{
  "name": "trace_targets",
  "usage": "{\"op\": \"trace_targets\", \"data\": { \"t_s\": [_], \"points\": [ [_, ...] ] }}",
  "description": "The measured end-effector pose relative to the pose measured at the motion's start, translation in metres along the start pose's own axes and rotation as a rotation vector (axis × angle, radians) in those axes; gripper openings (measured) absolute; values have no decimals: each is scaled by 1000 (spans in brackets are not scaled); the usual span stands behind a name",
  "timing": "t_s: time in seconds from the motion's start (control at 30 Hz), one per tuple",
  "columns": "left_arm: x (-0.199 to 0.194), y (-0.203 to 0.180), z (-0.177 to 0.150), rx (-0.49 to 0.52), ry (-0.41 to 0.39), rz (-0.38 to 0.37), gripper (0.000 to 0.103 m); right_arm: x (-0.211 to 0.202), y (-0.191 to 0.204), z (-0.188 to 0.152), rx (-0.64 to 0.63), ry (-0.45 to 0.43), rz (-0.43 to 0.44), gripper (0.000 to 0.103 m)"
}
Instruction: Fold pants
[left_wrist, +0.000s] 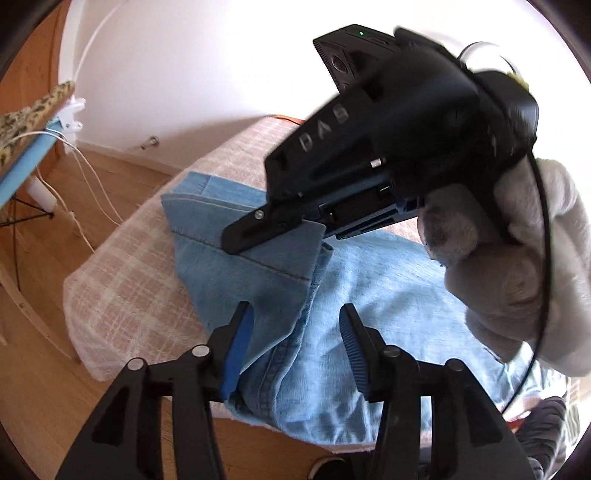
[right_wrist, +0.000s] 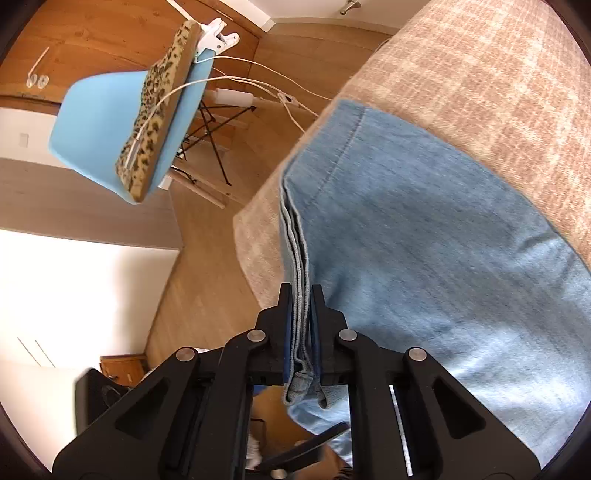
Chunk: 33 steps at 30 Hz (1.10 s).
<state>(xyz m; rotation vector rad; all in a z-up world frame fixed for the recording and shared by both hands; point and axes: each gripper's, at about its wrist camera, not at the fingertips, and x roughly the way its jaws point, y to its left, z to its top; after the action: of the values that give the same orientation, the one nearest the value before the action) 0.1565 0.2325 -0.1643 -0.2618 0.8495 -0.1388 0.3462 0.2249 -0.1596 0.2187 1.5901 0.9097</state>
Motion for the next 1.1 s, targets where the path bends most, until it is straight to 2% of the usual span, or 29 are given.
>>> {"op": "trace_targets", "data": {
  "t_s": [0.3, 0.37, 0.4, 0.57, 0.63, 0.67, 0.7, 0.8, 0.83, 0.9, 0.93, 0.97, 1.0, 1.1],
  "points": [
    [23, -9, 1, -32, -51, 138, 46, -9, -2, 4, 79, -31, 101, 9],
    [24, -8, 2, -59, -75, 180, 52, -13, -6, 2, 106, -38, 132, 9],
    [23, -9, 3, -74, -88, 189, 56, -14, -7, 1, 110, -42, 135, 9],
    [28, -8, 5, -100, -165, 165, 56, -19, -7, 0, 103, -46, 130, 9],
    [30, -3, 6, -118, -182, 128, 43, -22, -7, 1, 97, -49, 125, 9],
    [23, -3, 5, -127, -188, 121, 30, -22, -8, 0, 92, -45, 128, 9],
    [18, 0, 4, -134, -192, 118, 23, -23, -8, 0, 88, -38, 127, 9],
    [12, 5, 1, -146, -212, 87, 11, -26, -8, 0, 45, -21, 121, 9],
    [10, 8, 2, -147, -216, 76, 10, -28, -8, 1, 18, -18, 107, 9],
    [8, 12, 0, -140, -221, 54, 9, -32, -9, 4, -10, -23, 78, 27],
    [6, 12, 0, -133, -225, 51, 9, -34, -11, 8, -9, -38, 70, 47],
    [5, 12, -1, -128, -226, 50, 9, -35, -13, 12, -5, -49, 67, 61],
    [3, 11, -1, -121, -228, 47, 9, -33, -14, 17, -2, -48, 67, 64],
    [1, 12, -1, -104, -235, 45, 9, -23, -17, 35, 10, -30, 46, 65]
  ]
}}
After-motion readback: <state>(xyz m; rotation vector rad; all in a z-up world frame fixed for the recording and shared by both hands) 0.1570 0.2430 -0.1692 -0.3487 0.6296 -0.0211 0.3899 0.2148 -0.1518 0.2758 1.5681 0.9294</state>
